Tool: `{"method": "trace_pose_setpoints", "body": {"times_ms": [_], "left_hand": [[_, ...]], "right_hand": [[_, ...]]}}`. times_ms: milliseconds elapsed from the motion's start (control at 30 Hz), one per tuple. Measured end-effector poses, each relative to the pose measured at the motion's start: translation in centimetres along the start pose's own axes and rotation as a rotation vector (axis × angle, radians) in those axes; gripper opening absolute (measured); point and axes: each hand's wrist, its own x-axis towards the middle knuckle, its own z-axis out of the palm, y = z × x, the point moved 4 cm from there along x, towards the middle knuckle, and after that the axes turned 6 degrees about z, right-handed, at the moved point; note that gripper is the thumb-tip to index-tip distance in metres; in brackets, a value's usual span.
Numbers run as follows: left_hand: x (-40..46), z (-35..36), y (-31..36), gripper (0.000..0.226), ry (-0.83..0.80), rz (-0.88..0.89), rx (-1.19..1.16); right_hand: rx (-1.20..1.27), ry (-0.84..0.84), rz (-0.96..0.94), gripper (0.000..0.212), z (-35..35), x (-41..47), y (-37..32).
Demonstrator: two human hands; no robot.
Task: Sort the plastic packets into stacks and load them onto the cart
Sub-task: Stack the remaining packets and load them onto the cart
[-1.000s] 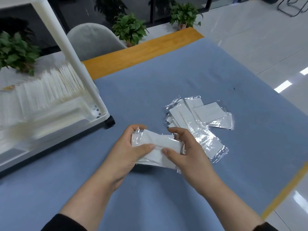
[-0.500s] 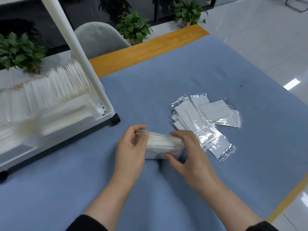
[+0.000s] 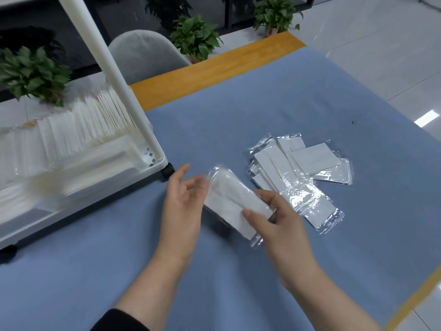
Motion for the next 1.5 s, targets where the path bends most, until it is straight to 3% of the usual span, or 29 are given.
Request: {"method": "trace_pose_setpoints", "body": {"times_ms": [100, 200, 300, 433, 500, 567, 733, 833, 900, 967, 1067, 1200, 1300, 1433, 1500], "left_hand": [[0.2, 0.5, -0.2, 0.056, -0.103, -0.178, -0.133], [0.9, 0.4, -0.1, 0.045, -0.049, -0.181, -0.079], [2.3, -0.4, -0.1, 0.048, -0.032, -0.138, 0.207], [3.0, 0.2, 0.1, 0.06, -0.151, -0.081, 0.886], [2.3, 0.5, 0.7, 0.065, -0.145, -0.02, 1.167], [1.7, 0.2, 1.2, 0.065, -0.081, 0.044, 1.259], [-0.7, 2.1, 3.0, 0.022, 0.077, 0.471, 0.837], [-1.8, 5.6, 3.2, 0.008, -0.035, 0.268, 0.584], [-2.1, 7.4, 2.9, 0.006, -0.1, 0.131, 0.527], [-2.0, 8.7, 3.1, 0.012, -0.148, 0.084, 0.609], [-0.8, 9.7, 2.5, 0.023, -0.166, -0.073, 0.68], [1.2, 11.6, 0.6, 0.03, -0.136, -0.302, 0.657], [1.8, 13.0, 0.3, 0.049, -0.063, -0.346, 0.639], [1.9, 14.8, 0.1, 0.06, 0.061, -0.331, 0.766], [1.6, 16.0, -0.1, 0.064, 0.113, -0.3, 0.748]], "right_hand": [[0.11, 0.006, 0.1, 0.023, 0.9, 0.1, -0.5], [0.074, -0.044, 0.115, 0.021, 1.7, -0.1, -1.0], [-0.241, 0.125, -0.07, 0.031, -0.5, -0.2, -1.9], [-0.513, 0.258, -0.261, 0.029, -5.4, 1.3, -3.4], [-0.749, 0.27, -0.256, 0.046, -7.3, 3.0, -3.3], [-0.929, 0.249, -0.194, 0.068, -8.2, 4.4, -3.3], [-1.26, 0.12, -0.073, 0.121, -7.1, 6.5, -2.8], [-1.348, 0.14, -0.069, 0.125, -6.0, 6.8, -1.5], [-1.362, 0.226, -0.168, 0.104, -5.8, 6.9, -1.7], [-1.333, 0.295, -0.284, 0.068, -6.2, 7.0, -2.3], [-1.357, 0.22, -0.265, 0.041, -7.2, 7.7, -3.3], [-1.295, -0.002, -0.211, 0.056, -8.9, 8.5, -4.1], [-1.137, -0.014, -0.334, 0.041, -11.2, 10.4, -5.7], [-1.429, -0.294, -0.252, 0.078, -14.0, 15.1, -6.2], [-1.499, -0.344, -0.308, 0.08, -14.4, 16.2, -6.7]]}}
